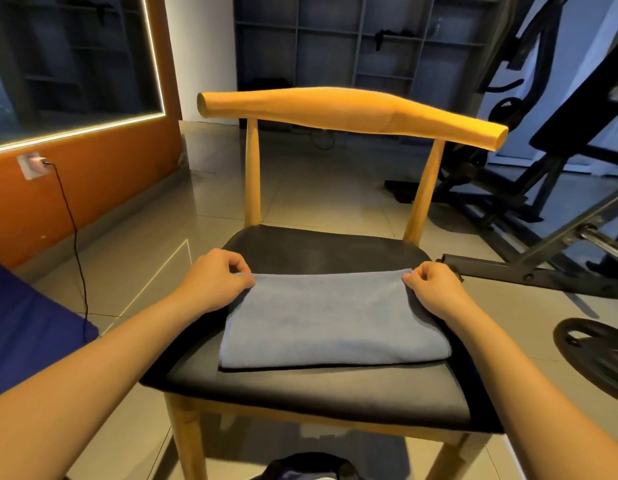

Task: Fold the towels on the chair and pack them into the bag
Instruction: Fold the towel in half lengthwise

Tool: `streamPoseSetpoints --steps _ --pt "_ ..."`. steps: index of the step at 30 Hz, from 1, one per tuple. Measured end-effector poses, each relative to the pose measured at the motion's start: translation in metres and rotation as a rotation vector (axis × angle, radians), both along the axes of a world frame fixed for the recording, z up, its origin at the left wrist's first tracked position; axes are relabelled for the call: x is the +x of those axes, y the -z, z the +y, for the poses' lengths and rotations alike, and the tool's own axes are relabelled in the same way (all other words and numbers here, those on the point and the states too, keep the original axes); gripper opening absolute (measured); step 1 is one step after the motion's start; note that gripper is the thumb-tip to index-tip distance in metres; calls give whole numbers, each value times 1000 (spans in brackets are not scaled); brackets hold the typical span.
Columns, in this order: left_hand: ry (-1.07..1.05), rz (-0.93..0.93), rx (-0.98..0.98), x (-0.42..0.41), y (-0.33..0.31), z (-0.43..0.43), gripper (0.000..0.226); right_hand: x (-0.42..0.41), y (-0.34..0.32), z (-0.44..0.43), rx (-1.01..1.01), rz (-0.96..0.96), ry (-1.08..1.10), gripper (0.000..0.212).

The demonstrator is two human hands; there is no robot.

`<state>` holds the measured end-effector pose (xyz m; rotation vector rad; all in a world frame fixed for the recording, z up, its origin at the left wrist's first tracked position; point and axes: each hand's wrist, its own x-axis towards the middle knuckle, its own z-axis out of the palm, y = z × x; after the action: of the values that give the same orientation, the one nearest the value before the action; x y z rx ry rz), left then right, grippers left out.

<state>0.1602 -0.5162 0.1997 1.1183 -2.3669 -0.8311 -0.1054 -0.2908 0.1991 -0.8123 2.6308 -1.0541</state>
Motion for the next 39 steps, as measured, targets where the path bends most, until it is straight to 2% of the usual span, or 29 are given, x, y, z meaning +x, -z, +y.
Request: streamPoseSetpoints --steps 4,8,11,15,20,26,30,33,35,38,39 --pt "-18 1 -26 -8 11 -8 13 -10 8 -9 66 59 36 33" --pt "-42 34 -169 -15 17 -6 13 -15 8 -16 117 25 102 43" --pt "1 -38 -230 -19 17 -6 12 -16 9 -18 135 25 120 44" --pt "72 -122 -84 -20 4 -14 10 -13 7 -14 118 -17 61 44" --pt "79 -152 83 -18 -5 -14 7 -13 -2 -7 91 -137 4 19" --pt "109 28 75 -20 -19 -3 13 -16 0 -10 138 -113 -8 20" --pt "174 135 345 -15 -34 -7 12 -16 3 -11 160 -86 -15 26" --pt "222 192 411 -13 -39 -13 5 -16 5 -11 164 -64 -20 28" --pt "171 194 321 -15 -32 -19 9 -17 5 -10 149 -58 -17 29" --pt "-7 -72 -189 -17 -11 -29 5 -16 7 -11 119 -38 8 34" --pt "-53 -117 -323 -18 -4 -27 12 -16 7 -11 114 -22 21 35"
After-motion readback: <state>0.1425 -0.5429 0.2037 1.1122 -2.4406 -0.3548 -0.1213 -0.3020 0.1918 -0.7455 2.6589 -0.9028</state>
